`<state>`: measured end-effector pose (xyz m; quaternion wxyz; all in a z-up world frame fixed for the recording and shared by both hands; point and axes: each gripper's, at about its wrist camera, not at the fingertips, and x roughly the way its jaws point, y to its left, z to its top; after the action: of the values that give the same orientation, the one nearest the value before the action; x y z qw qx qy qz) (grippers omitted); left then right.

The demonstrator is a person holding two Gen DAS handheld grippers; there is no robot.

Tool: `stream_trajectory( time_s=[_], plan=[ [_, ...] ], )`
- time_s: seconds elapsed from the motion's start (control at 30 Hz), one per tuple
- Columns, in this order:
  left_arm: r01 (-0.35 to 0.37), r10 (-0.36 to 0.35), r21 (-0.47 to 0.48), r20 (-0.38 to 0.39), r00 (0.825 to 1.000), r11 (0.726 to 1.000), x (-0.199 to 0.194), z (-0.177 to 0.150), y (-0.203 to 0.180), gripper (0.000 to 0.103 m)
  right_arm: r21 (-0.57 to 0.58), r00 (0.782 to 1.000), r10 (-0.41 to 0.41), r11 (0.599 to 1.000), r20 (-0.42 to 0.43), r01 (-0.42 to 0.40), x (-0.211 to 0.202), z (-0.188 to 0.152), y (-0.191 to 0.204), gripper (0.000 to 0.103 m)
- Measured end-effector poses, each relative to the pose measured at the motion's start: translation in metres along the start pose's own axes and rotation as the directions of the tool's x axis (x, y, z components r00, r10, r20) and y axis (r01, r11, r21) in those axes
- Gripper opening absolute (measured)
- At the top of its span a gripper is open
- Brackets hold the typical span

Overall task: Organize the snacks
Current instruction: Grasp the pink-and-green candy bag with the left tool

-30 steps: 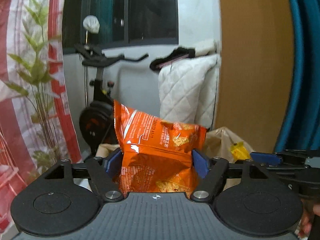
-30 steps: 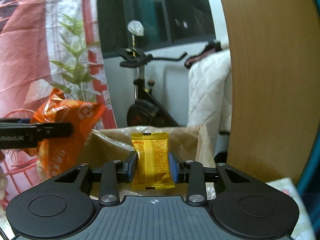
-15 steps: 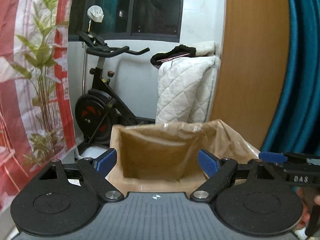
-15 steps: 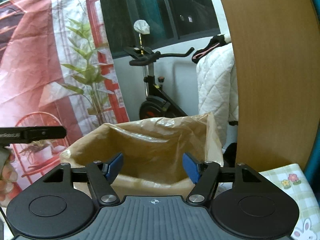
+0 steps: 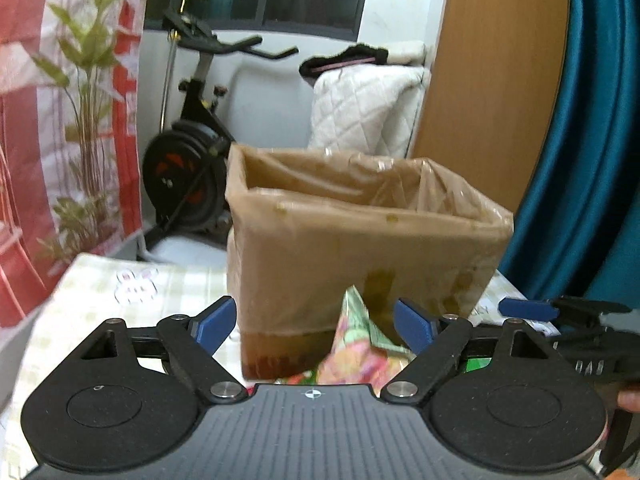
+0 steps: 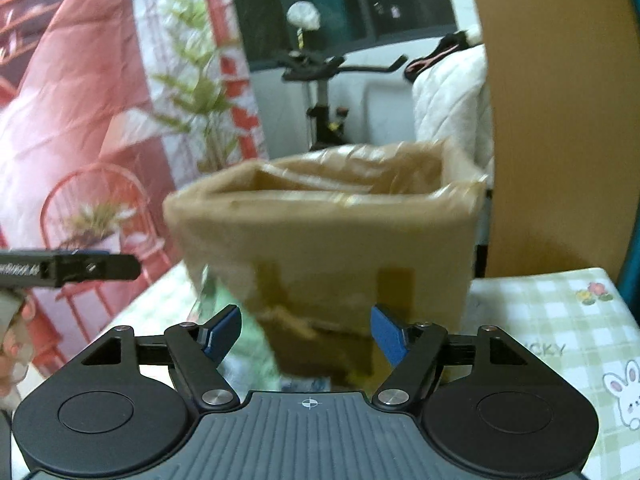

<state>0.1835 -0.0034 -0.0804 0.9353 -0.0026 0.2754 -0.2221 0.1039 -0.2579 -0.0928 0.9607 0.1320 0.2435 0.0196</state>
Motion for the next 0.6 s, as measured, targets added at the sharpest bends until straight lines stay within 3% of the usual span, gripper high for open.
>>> stream_trajectory(
  time_s=[0.1,0.23,0.3,0.6],
  plan=[
    [0.027,-0.027,0.002,-0.016,1.000,1.000,0.001,-0.004,0.004,0.083,-0.030,0.999,0.018,0.999,-0.031,-0.019,0.000,-0.013,0.015,0.071],
    [0.093,-0.092,0.039,-0.017,0.996,0.995,0.002,-0.009,0.004,0.083,-0.067,0.998,0.045,0.997,-0.042,-0.047,-0.005,-0.022,0.030,0.084],
    [0.144,-0.143,0.062,-0.017,0.990,0.988,0.004,-0.017,0.006,0.083,-0.079,0.996,0.049,0.995,-0.068,-0.055,-0.002,-0.026,0.037,0.084],
    [0.245,-0.240,0.069,-0.081,0.967,0.967,0.034,-0.031,0.020,0.082,-0.089,0.982,0.017,0.995,-0.186,-0.034,0.033,-0.053,0.067,0.089]
  ],
)
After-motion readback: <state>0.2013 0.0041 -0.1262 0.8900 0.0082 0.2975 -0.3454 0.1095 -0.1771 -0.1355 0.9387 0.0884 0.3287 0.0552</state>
